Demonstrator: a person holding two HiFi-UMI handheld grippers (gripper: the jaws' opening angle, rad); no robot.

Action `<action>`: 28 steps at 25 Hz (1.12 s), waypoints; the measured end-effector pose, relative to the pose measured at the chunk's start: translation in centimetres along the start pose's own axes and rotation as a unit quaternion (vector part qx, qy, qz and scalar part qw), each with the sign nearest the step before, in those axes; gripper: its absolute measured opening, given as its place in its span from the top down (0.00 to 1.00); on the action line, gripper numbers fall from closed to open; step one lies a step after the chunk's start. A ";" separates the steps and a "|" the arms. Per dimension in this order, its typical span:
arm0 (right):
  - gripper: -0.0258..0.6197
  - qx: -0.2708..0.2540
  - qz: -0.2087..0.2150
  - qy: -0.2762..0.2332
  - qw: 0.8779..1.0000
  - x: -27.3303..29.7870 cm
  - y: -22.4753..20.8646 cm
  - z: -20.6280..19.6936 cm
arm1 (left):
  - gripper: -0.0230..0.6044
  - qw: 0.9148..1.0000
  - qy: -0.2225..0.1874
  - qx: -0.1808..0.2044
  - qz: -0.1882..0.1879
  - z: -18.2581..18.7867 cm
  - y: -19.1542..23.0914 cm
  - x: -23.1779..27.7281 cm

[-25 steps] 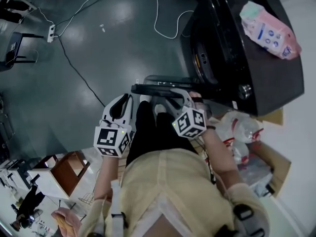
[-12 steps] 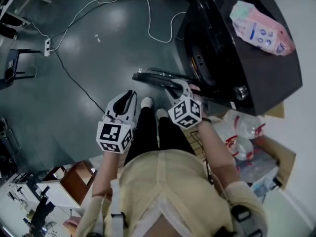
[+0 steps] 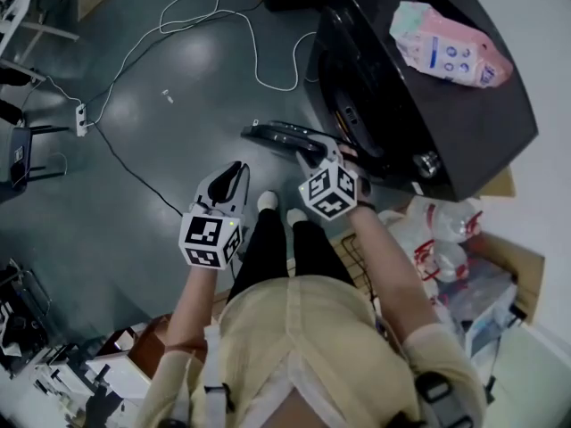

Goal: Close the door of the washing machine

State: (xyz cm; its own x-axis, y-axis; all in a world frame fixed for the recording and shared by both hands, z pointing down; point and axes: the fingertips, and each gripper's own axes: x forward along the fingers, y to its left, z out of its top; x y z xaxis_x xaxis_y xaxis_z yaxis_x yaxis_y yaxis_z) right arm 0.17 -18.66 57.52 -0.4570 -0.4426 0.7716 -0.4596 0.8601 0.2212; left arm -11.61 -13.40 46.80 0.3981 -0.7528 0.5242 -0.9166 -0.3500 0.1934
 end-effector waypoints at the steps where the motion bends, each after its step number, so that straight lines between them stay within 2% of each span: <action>1: 0.77 0.004 -0.004 0.001 1.000 0.1 -0.3 0.0 | 0.90 1.000 0.001 0.000 -0.003 0.0 0.0 0.4; 10: 0.78 0.057 -0.033 0.017 0.998 1.4 -4.0 0.3 | 0.90 0.999 0.008 0.016 -0.032 0.9 -0.8 3.0; 28: 0.78 0.148 -0.111 0.041 0.982 2.8 -11.3 -0.3 | 0.90 0.999 0.014 0.024 -0.044 2.3 0.2 6.0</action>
State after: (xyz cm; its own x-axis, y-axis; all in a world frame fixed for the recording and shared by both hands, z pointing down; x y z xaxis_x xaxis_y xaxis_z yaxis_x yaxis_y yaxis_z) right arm 4.35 -29.55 57.36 -0.2629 -0.5782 0.7724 -0.7476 0.6281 0.2157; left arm -9.35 -19.33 48.07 0.4759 -0.7017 0.5303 -0.8745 -0.4417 0.2004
